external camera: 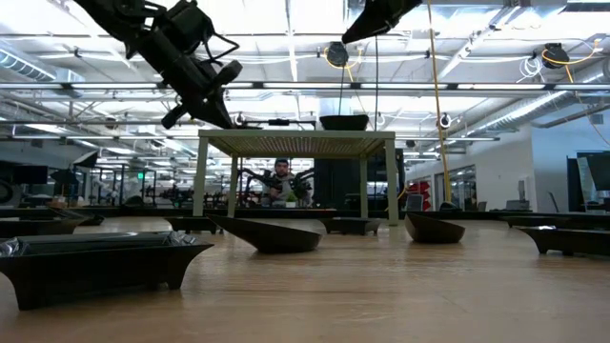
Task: Pick & Place Mini shaped plates
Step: Put the black square plate on the shelf, then stack the black square plate on top of the other black square plate on the shelf
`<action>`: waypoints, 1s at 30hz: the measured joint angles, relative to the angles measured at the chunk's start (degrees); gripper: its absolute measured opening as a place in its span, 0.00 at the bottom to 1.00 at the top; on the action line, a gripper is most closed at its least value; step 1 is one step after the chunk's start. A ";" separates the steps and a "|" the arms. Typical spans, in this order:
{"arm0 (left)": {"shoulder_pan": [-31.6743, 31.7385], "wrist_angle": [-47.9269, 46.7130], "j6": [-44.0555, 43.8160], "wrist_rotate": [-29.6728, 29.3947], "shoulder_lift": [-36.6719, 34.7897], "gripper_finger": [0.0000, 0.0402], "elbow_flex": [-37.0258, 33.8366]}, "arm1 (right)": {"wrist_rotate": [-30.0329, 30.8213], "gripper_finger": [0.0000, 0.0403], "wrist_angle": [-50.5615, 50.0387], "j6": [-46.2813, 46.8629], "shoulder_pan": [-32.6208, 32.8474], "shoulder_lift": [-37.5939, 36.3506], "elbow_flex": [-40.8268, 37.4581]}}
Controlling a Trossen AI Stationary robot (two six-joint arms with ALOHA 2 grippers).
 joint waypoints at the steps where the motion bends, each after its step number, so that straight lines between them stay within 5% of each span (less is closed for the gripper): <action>1: 0.00 0.07 -0.41 -0.21 0.00 0.03 0.00 | 0.01 0.16 0.01 -0.12 -0.01 0.00 0.00; 16: 0.13 0.10 0.30 4.14 -1.63 0.35 0.00 | 0.01 0.16 -0.01 -0.90 -0.01 0.00 0.00; 24: -0.19 -1.40 4.28 16.70 -10.37 0.38 0.00 | 0.00 0.16 -0.01 -0.92 -0.01 0.00 0.00; 30: -7.19 -17.52 6.46 25.17 -15.18 0.38 0.00 | -0.01 0.16 -0.01 -0.92 -0.01 0.00 0.00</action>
